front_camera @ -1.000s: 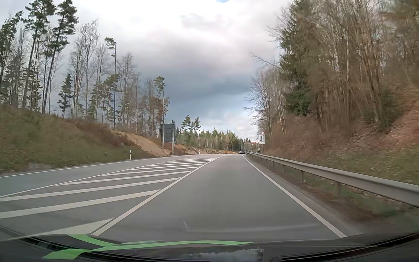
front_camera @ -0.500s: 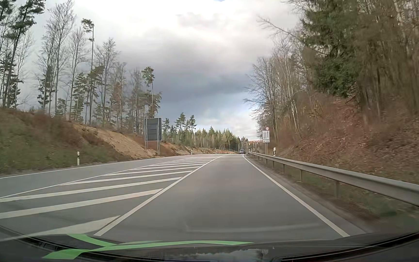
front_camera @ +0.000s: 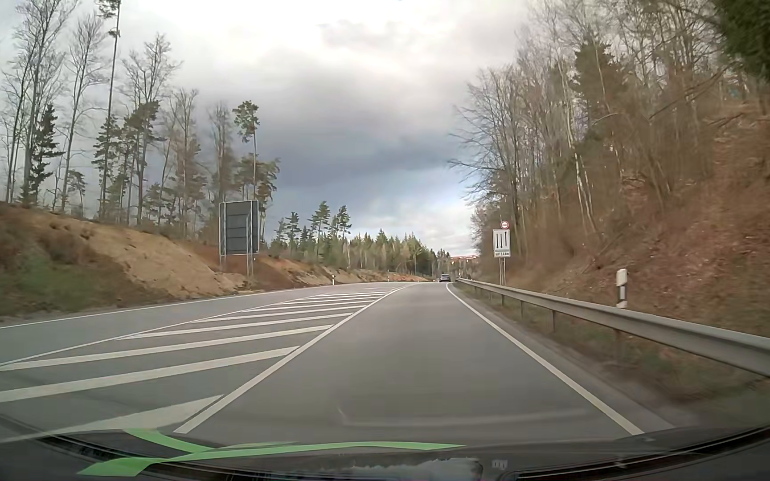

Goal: Follow the waypoints while adhering to traffic rules and regulations

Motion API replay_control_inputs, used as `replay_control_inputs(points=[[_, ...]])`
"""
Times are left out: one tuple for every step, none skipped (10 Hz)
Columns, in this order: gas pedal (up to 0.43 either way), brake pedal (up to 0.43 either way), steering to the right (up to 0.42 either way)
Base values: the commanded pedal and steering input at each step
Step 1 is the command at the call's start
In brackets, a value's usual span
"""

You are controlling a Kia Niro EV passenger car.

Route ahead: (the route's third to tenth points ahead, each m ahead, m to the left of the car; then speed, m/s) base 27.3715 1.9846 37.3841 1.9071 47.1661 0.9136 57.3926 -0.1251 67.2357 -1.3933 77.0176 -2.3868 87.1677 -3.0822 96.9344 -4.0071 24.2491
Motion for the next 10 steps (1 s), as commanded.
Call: replay_control_inputs(points=[[0.248, 0.0, 0.006], [0.248, 0.0, 0.007], [0.248, 0.0, 0.007], [0.248, 0.0, 0.005], [0.24, 0.0, 0.004], [0.22, 0.0, 0.004], [0.197, 0.0, 0.003], [0.197, 0.0, 0.002], [0.197, 0.0, 0.002], [0.189, 0.0, 0.002]])
